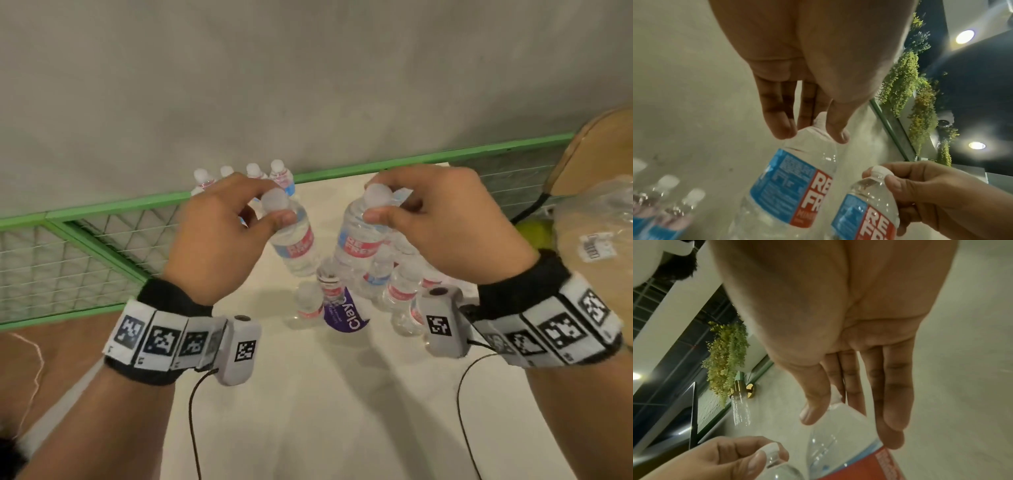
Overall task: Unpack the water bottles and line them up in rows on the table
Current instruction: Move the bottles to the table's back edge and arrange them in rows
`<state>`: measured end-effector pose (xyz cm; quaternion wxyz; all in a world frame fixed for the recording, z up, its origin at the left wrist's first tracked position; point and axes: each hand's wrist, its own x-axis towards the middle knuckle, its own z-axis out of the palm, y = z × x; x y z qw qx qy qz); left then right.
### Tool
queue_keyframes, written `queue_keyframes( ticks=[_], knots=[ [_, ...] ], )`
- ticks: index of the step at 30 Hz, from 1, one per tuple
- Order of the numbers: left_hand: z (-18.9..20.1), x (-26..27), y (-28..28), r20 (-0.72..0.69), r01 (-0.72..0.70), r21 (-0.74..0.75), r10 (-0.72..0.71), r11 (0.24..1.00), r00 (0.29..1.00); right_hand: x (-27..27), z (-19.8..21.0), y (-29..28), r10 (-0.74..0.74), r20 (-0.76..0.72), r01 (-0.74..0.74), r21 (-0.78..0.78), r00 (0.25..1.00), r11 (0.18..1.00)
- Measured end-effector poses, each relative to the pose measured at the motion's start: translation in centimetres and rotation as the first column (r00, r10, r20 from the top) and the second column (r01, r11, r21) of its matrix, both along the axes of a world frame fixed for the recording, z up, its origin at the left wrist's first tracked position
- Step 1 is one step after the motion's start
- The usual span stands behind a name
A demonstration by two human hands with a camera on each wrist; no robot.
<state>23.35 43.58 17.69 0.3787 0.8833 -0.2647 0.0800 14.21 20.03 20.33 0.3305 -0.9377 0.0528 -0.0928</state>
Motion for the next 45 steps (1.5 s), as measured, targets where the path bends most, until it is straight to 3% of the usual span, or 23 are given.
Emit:
queue_keyframes(
  ticks=[3,6,13,18,31,41,45],
  knots=[
    [-0.6,3.6,1.0,0.042,-0.061,0.058,0.059,0.996,0.997,4.7,-0.3,0.3,0.026,0.069,-0.025,-0.015,0.997,1.000],
    [-3.2,6.3,1.6,0.026,-0.122,0.142,0.120,0.982,0.992,9.9,-3.2,0.8,0.059,0.071,-0.056,-0.048,0.996,0.997],
    [-12.1,11.5,0.5,-0.218,-0.070,0.366,0.159,0.928,0.963,18.6,-13.4,2.4,0.123,-0.291,-0.168,-0.134,0.949,0.977],
    [-14.7,14.9,-1.0,-0.231,-0.037,0.475,0.165,0.879,0.959,22.4,-16.5,3.6,0.120,-0.385,-0.209,-0.200,0.915,0.957],
    [-14.7,22.2,-2.4,-0.099,-0.098,0.569,0.186,0.816,0.978,29.0,-16.4,5.5,0.077,-0.373,-0.180,-0.250,0.925,0.951],
    [-14.5,23.0,-1.8,-0.090,-0.104,0.515,0.174,0.851,0.981,30.6,-15.6,6.2,0.083,-0.384,-0.219,-0.326,0.919,0.920],
    [-13.8,23.4,-1.7,-0.120,-0.186,0.422,0.259,0.887,0.958,30.6,-15.2,6.2,0.100,-0.376,-0.239,-0.344,0.921,0.908]
  ],
)
